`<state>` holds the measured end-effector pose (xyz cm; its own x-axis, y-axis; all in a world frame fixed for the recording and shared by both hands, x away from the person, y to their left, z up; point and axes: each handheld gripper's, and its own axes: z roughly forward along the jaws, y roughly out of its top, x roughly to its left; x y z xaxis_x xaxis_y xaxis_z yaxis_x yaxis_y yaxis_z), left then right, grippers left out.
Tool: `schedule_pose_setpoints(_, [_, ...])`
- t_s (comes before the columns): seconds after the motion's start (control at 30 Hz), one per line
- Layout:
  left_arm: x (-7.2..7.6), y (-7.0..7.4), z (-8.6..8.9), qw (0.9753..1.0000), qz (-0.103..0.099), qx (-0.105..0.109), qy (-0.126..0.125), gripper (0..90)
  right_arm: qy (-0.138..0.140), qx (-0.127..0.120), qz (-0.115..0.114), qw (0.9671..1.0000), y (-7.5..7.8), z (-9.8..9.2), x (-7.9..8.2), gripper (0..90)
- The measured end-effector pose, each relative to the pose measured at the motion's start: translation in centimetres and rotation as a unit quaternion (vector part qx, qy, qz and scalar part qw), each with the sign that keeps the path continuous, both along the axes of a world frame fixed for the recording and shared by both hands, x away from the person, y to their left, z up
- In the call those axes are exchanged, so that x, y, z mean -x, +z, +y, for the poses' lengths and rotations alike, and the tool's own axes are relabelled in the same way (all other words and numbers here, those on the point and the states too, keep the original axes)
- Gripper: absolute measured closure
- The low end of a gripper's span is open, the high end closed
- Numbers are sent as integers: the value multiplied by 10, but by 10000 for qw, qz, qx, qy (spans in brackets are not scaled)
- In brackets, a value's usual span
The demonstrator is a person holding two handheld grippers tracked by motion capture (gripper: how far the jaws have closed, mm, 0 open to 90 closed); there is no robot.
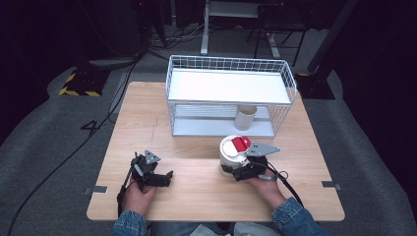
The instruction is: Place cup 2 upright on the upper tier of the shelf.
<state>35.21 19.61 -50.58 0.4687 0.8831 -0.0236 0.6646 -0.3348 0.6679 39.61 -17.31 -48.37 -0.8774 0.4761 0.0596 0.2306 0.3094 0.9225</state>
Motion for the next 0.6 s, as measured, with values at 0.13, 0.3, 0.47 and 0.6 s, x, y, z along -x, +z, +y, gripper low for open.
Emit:
schedule_pose_setpoints(0.13, [0, 0, 0, 10000, 0, 1, 0, 11, -3, 19, 4, 10000, 0, 0, 0, 99])
schedule_pose_setpoints(0.3, [0, 0, 0, 10000, -1, 2, 1, 11, -1, 28, -6, 10000, 0, 0, 0, 100])
schedule_pose_setpoints(0.47, [0, 0, 0, 10000, -1, 0, 0, 11, -7, 59, -11, 10000, 1, 1, 0, 101])
schedule_pose_setpoints(0.6, [0, 0, 0, 10000, -1, 3, 1, 11, -54, 132, 15, 9999, 3, 1, 1, 102])
